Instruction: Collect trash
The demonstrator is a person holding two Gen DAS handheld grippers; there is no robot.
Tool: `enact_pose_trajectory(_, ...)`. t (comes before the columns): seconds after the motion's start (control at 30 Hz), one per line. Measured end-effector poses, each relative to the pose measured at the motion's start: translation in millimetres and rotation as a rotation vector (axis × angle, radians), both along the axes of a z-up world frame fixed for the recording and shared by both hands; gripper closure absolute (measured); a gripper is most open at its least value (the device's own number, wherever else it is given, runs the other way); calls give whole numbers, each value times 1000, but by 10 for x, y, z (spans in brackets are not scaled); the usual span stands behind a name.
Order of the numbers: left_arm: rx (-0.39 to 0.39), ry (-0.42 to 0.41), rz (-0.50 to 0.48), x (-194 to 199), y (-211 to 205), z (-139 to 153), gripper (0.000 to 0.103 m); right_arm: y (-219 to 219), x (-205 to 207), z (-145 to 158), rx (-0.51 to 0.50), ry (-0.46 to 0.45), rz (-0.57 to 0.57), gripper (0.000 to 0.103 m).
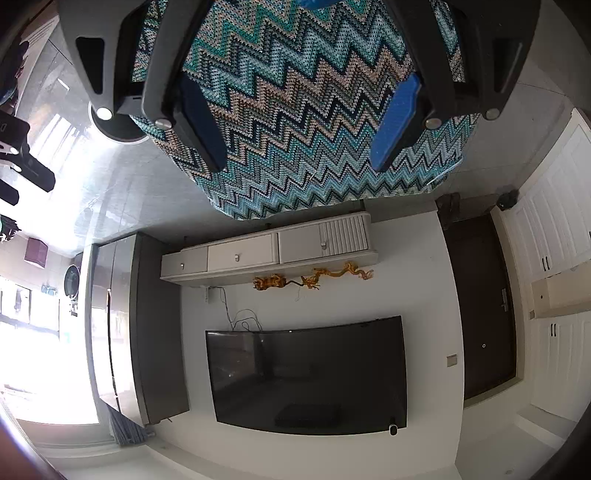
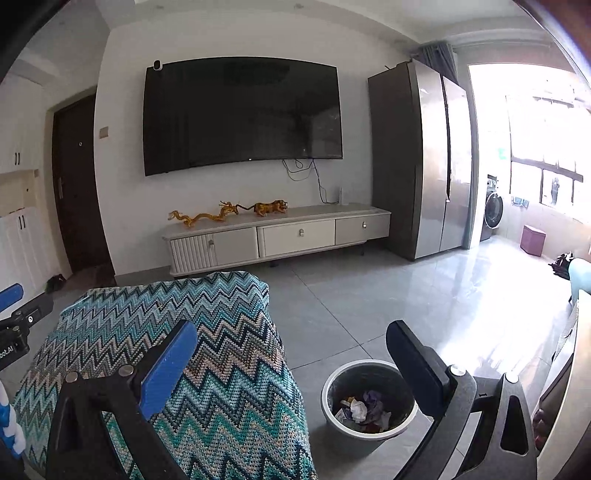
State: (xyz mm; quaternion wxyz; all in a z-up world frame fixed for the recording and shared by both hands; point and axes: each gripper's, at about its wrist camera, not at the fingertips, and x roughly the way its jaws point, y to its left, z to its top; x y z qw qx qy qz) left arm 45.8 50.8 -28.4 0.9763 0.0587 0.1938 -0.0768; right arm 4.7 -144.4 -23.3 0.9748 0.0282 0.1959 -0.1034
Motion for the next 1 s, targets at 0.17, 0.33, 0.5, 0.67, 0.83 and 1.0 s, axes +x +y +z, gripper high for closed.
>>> enact_pose_trajectory(0.17,16,8,6,51,-95,-104,24,-28,15,-81,-14,0,11,0)
enact_pose_trajectory(0.33,30,20,-3,70,-196,-177,24,-126,24,-109,-3,-7,0,0)
enact_pose_trajectory(0.5,37,21,-13,78,-241,-201,24,-219,22,-139,16,-7,-17,0)
enact_pose_trajectory(0.67,39,17,-19,51,-261,-208,24,-258,15,-156,27,-4,-26,0)
enact_pose_trajectory(0.83,34,5,-17,33,-246,-169,24,-239,-1,-142,17,-10,-22,0)
enact_pose_trajectory(1.0,32,-2,-15,-1,-236,-146,24,-218,-30,-126,13,-18,-25,0)
